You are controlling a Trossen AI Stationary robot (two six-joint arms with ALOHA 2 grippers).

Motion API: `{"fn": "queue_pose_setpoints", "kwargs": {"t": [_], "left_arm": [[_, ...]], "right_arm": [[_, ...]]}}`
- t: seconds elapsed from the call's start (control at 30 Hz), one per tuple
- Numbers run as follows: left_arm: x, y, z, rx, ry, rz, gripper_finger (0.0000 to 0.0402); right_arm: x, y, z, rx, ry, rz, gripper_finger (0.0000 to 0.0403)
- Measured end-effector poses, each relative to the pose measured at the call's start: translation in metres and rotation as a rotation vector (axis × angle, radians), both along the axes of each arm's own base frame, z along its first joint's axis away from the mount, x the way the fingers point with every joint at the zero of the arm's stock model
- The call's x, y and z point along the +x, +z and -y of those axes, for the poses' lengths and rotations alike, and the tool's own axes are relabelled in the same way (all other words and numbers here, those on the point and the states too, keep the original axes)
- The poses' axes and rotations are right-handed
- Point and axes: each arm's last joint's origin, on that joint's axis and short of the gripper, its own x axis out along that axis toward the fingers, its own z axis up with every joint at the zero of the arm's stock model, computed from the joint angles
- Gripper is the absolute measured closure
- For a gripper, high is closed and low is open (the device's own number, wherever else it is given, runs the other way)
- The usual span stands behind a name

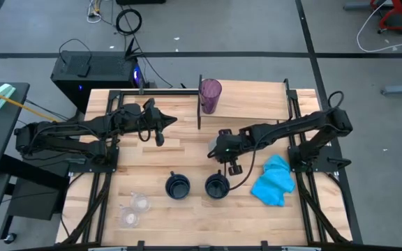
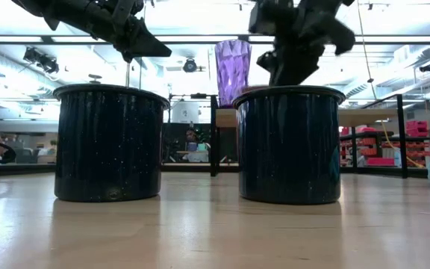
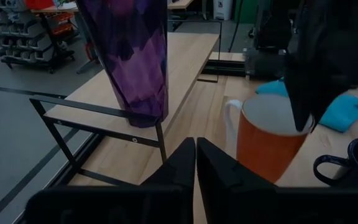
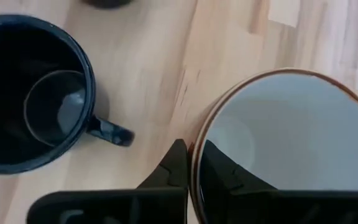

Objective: Stack small to large cups/mugs on shelf
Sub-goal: Put the orange mug on the shelf

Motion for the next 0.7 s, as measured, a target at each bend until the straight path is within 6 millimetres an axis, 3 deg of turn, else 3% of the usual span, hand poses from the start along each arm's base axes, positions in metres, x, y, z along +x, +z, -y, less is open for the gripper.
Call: {"fn": "queue_pose_setpoints", "kwargs": {"t": [0.43, 0.7], "left_arm": [[0.000, 0.000, 0.000, -0.011, 0.003, 0.005, 0.0381], [0.000, 0.000, 0.000, -0.012, 0.003, 0.007, 0.0383]], "right_arm": [[-0.032, 0.043, 0.004, 0.021, -0.060, 0.095, 0.0385], [-0.042, 0.065, 0.006, 0.020, -0.071, 0.109, 0.0385]]}}
